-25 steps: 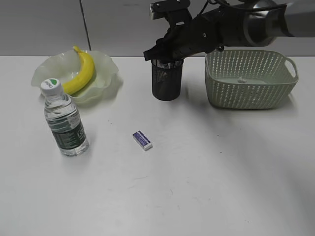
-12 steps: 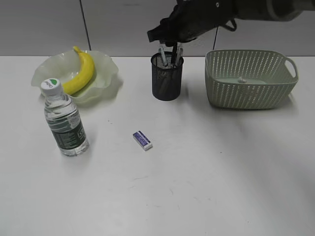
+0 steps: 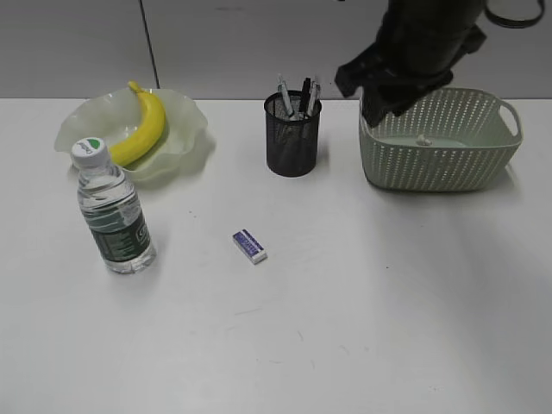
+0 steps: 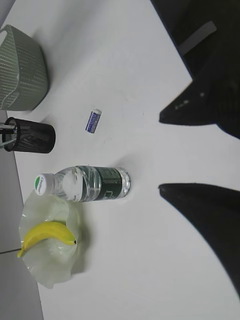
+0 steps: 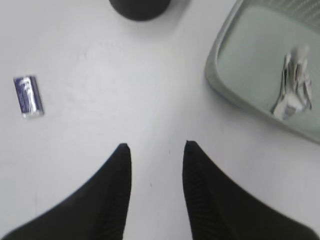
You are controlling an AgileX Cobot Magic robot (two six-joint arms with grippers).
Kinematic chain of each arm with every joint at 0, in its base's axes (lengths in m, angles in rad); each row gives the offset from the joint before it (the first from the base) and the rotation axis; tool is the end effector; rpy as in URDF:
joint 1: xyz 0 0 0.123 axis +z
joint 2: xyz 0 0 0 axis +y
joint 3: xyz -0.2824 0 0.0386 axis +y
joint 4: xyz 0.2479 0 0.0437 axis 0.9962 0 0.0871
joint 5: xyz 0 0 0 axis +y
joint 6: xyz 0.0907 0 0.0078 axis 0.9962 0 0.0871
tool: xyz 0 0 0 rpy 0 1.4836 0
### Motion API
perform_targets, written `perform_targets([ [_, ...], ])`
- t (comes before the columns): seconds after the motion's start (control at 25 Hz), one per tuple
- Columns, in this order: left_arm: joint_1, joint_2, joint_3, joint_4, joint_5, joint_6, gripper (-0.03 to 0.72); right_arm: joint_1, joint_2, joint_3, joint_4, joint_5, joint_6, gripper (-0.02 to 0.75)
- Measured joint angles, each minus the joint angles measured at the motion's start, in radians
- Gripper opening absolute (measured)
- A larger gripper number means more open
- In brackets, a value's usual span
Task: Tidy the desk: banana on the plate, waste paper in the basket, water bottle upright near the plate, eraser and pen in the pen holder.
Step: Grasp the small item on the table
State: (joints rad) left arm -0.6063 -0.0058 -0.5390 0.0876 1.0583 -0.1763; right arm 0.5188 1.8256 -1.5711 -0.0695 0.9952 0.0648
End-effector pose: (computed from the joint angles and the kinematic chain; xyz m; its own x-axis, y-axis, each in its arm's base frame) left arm -0.0048 0.0117 0.2883 -0.4035 0.1186 -0.9073 0.4616 0.8825 -0.0899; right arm 0.3461 0.1915 0.2830 -0.8091 -0.4310 -0.3994 -0.4532 0.8904 -0.0427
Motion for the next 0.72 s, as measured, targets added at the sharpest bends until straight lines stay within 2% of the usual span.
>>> perform_targets([
  [0.36,0.000,0.000,0.000,0.001,0.000,0.000,0.293,0.000,-0.480,0.478,0.003,0.055,-0.011,0.290],
  [0.72,0.000,0.000,0.000,0.001,0.000,0.000,0.293,0.000,-1.079,0.902,0.003,0.079,-0.015,0.290],
])
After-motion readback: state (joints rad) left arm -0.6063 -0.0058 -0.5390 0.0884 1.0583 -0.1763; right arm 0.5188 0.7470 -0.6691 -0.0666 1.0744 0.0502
